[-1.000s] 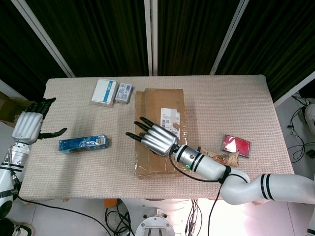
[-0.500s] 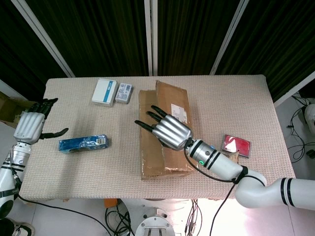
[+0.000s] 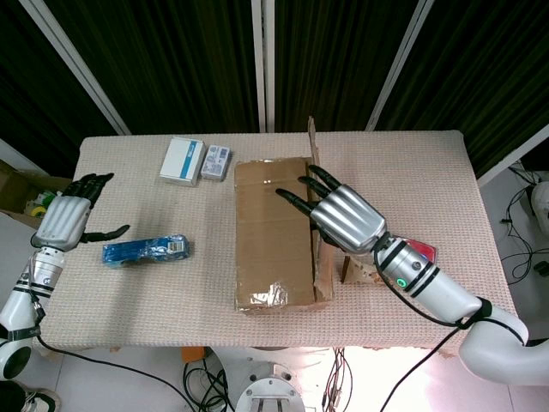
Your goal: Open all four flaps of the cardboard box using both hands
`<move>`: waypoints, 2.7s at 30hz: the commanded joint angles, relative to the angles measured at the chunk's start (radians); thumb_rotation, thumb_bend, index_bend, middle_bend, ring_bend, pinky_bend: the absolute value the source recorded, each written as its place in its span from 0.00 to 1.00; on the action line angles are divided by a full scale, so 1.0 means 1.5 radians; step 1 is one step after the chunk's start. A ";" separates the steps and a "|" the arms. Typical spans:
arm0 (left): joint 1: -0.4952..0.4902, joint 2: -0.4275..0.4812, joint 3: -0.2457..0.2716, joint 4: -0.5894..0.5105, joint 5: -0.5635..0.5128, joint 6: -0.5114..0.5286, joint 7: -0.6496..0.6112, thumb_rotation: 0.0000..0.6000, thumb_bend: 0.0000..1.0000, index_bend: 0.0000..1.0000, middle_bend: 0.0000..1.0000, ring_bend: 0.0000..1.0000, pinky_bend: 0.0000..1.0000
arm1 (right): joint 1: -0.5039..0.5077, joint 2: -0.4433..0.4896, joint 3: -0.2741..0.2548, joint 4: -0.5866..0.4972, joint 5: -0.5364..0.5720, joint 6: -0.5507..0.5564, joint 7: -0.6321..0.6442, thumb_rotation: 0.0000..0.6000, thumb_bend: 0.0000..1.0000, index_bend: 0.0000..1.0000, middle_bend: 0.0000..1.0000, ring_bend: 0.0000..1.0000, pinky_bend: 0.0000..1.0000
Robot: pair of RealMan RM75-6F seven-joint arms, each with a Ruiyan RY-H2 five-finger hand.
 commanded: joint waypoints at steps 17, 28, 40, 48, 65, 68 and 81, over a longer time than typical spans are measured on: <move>-0.013 -0.008 0.002 -0.015 -0.011 -0.021 0.029 0.32 0.13 0.07 0.12 0.08 0.16 | -0.142 0.116 -0.044 0.039 -0.218 0.061 0.261 1.00 0.96 0.00 0.46 0.08 0.00; -0.016 -0.011 0.001 -0.018 -0.013 -0.023 0.036 0.31 0.13 0.07 0.12 0.08 0.16 | -0.208 0.142 -0.070 0.103 -0.287 0.145 0.379 1.00 0.96 0.00 0.46 0.08 0.00; -0.063 -0.015 -0.009 -0.080 0.141 0.050 0.022 0.32 0.13 0.07 0.17 0.08 0.16 | -0.275 0.056 -0.049 0.181 -0.274 0.309 0.428 0.94 0.80 0.00 0.01 0.00 0.00; -0.219 -0.043 -0.052 -0.142 0.267 -0.025 0.044 0.00 0.07 0.10 0.20 0.10 0.17 | -0.318 -0.010 -0.027 0.221 -0.272 0.436 0.489 0.93 0.78 0.00 0.00 0.00 0.00; -0.451 -0.262 -0.079 0.040 0.249 -0.136 -0.074 0.00 0.00 0.10 0.34 0.09 0.17 | -0.374 -0.029 -0.052 0.289 -0.272 0.476 0.590 0.93 0.78 0.00 0.03 0.00 0.00; -0.472 -0.287 -0.074 0.072 0.246 -0.142 -0.085 0.00 0.00 0.10 0.34 0.09 0.17 | -0.373 -0.032 -0.052 0.297 -0.270 0.470 0.594 0.93 0.78 0.00 0.03 0.00 0.00; -0.501 -0.307 -0.018 0.155 0.251 -0.146 -0.068 0.00 0.00 0.10 0.40 0.09 0.17 | -0.361 -0.047 -0.044 0.322 -0.269 0.451 0.582 0.93 0.78 0.00 0.04 0.00 0.00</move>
